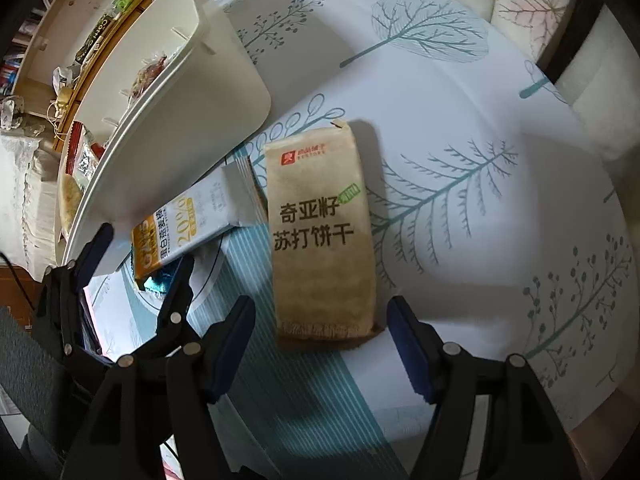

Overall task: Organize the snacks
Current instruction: 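Move left to the orange-white bar packet and grasp it while right holds the brown packet, then carry both held packets into the white tray and open both grippers, then withdraw both grippers from the tray and move right toward the blue wafer packet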

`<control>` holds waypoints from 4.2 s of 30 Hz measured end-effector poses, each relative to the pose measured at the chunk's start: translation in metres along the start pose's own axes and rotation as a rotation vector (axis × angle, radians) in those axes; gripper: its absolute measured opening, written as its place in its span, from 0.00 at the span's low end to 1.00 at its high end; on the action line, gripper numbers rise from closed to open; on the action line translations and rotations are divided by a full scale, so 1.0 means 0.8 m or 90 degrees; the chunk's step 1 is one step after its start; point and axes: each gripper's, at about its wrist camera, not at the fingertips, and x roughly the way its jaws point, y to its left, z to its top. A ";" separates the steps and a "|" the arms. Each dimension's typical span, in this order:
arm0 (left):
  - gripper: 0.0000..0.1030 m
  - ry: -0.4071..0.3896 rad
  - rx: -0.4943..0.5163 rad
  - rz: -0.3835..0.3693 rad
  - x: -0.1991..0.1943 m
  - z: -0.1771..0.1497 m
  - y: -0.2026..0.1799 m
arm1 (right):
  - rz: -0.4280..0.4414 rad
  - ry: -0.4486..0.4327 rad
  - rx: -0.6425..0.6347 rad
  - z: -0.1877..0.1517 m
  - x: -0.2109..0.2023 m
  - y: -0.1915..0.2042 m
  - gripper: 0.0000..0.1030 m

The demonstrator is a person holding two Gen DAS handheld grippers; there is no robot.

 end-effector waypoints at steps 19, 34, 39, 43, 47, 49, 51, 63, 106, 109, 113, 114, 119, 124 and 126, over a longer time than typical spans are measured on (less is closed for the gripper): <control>0.23 0.025 -0.009 -0.053 0.013 -0.011 0.014 | -0.113 -0.009 -0.077 0.033 0.025 0.070 0.71; 0.22 0.028 -0.052 -0.060 -0.002 -0.001 0.021 | -0.191 0.021 -0.115 0.035 0.045 0.114 0.52; 0.21 0.029 -0.066 -0.064 -0.015 0.004 0.020 | -0.162 0.045 -0.101 0.037 0.042 0.102 0.52; 0.21 0.027 -0.070 -0.076 -0.032 0.008 0.018 | -0.129 0.073 -0.072 0.038 0.035 0.088 0.52; 0.20 0.029 -0.090 -0.089 -0.051 0.011 0.014 | -0.095 0.089 -0.048 0.045 0.027 0.074 0.52; 0.20 0.032 -0.116 -0.098 -0.063 0.014 0.018 | -0.074 0.094 -0.036 0.050 0.019 0.068 0.52; 0.20 0.034 -0.140 -0.105 -0.072 0.018 0.022 | -0.065 0.091 -0.034 0.054 0.009 0.067 0.52; 0.20 0.046 -0.268 -0.175 -0.125 0.045 0.081 | 0.007 0.045 -0.086 0.077 -0.074 0.071 0.52; 0.66 0.073 -0.661 -0.178 -0.045 0.020 0.238 | 0.061 -0.186 -0.286 0.173 -0.103 0.166 0.68; 0.69 0.079 -0.666 -0.172 -0.059 0.014 0.234 | 0.066 -0.185 -0.287 0.164 -0.109 0.162 0.68; 0.71 0.098 -0.676 -0.162 -0.078 -0.002 0.223 | 0.067 -0.183 -0.301 0.145 -0.118 0.163 0.69; 0.72 0.104 -0.681 -0.160 -0.082 -0.007 0.221 | 0.067 -0.183 -0.306 0.140 -0.119 0.164 0.69; 0.74 0.135 -0.721 -0.144 -0.109 -0.044 0.204 | 0.072 -0.186 -0.340 0.110 -0.126 0.167 0.72; 0.75 0.173 -0.765 -0.136 -0.130 -0.087 0.182 | 0.085 -0.187 -0.386 0.075 -0.124 0.172 0.72; 0.75 0.183 -0.775 -0.129 -0.136 -0.099 0.175 | 0.089 -0.191 -0.413 0.058 -0.121 0.176 0.72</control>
